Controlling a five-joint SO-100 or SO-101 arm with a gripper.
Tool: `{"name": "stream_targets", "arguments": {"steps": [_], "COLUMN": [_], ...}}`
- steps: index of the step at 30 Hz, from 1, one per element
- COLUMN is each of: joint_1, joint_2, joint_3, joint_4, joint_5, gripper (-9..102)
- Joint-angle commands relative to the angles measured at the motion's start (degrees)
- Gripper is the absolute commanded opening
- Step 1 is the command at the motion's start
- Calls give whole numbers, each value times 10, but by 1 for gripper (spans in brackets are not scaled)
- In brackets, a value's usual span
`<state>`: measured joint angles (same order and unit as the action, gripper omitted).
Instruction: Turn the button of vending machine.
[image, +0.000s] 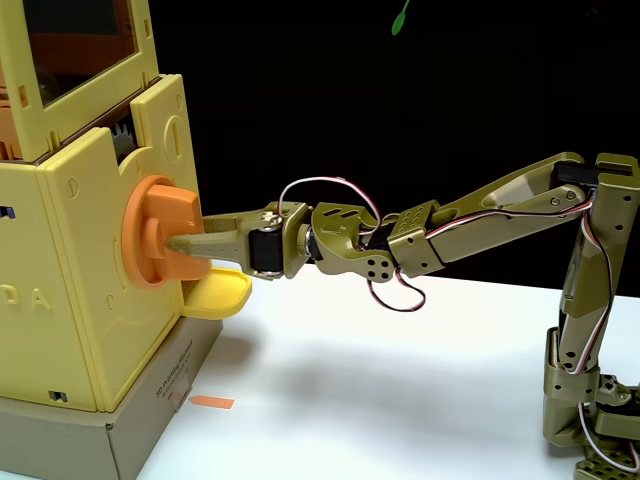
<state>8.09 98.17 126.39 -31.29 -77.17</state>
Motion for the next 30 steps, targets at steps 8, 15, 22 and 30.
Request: {"name": "stream_targets", "arguments": {"steps": [8, 15, 22, 30], "joint_1": [-11, -14, -14, -20], "joint_2": [8, 19, 31, 64], "joint_3": [-16, -5, 3, 15], "joint_4": [-4, -4, 0, 11], "joint_5": [-9, -1, 94, 390], "gripper": [7, -1, -1, -1]}}
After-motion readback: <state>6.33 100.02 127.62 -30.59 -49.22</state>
